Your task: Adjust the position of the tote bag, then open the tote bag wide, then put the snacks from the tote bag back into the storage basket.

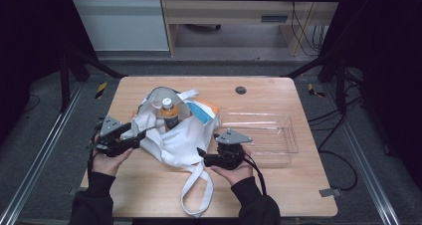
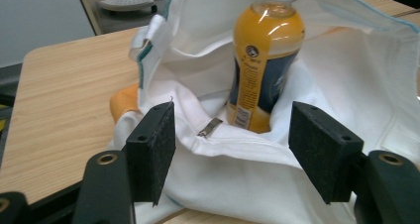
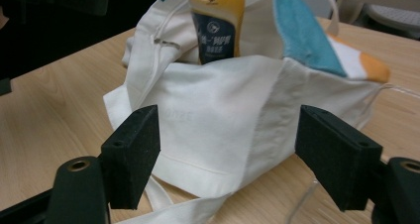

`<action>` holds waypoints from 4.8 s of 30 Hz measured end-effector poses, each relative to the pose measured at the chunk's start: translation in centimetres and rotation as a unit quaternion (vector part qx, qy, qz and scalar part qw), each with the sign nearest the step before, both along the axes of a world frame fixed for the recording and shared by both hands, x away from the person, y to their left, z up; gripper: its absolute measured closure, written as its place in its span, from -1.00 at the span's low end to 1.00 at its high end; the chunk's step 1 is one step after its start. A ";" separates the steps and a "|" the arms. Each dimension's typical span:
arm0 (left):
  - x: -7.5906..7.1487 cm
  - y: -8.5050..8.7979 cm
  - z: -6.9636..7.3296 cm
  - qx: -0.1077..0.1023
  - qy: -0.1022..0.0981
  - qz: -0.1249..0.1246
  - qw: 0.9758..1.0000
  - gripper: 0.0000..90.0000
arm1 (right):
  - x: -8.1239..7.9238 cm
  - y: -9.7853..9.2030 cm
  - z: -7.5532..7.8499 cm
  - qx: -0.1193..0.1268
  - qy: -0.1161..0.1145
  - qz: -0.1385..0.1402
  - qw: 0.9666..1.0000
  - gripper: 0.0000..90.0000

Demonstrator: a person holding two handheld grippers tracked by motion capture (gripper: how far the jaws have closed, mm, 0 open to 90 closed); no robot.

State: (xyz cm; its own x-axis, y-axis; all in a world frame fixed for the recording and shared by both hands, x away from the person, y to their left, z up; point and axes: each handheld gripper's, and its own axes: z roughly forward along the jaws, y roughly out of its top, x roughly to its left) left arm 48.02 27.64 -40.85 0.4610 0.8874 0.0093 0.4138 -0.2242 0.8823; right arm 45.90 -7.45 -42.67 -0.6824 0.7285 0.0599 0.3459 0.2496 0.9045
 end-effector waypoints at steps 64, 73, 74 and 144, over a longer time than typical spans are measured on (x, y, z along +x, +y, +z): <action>5.2 -7.1 3.2 -0.009 -0.052 -0.011 0.999 -0.15 | -5.1 -14.8 -1.5 -0.006 -0.001 -0.066 0.998 -0.53; 6.2 -7.6 2.7 -0.009 -0.055 -0.002 0.998 -0.05 | -5.7 -15.2 -1.7 -0.008 0.003 -0.067 0.998 -0.55; 6.3 -7.6 2.6 -0.006 -0.054 -0.001 0.999 -0.04 | -5.7 -15.2 -1.7 -0.007 0.003 -0.067 0.998 -0.55; 6.7 -8.0 6.2 -0.008 -0.065 0.016 0.998 0.31 | -5.7 -15.0 -2.4 -0.018 0.020 -0.062 0.998 -0.57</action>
State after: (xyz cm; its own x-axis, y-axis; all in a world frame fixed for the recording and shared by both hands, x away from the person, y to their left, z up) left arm 54.69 19.62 -34.69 0.4285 0.9020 0.0526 0.3027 -0.1981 0.9323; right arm 40.23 -22.47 -45.03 -0.5846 0.8093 0.0567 0.4113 0.2353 0.8806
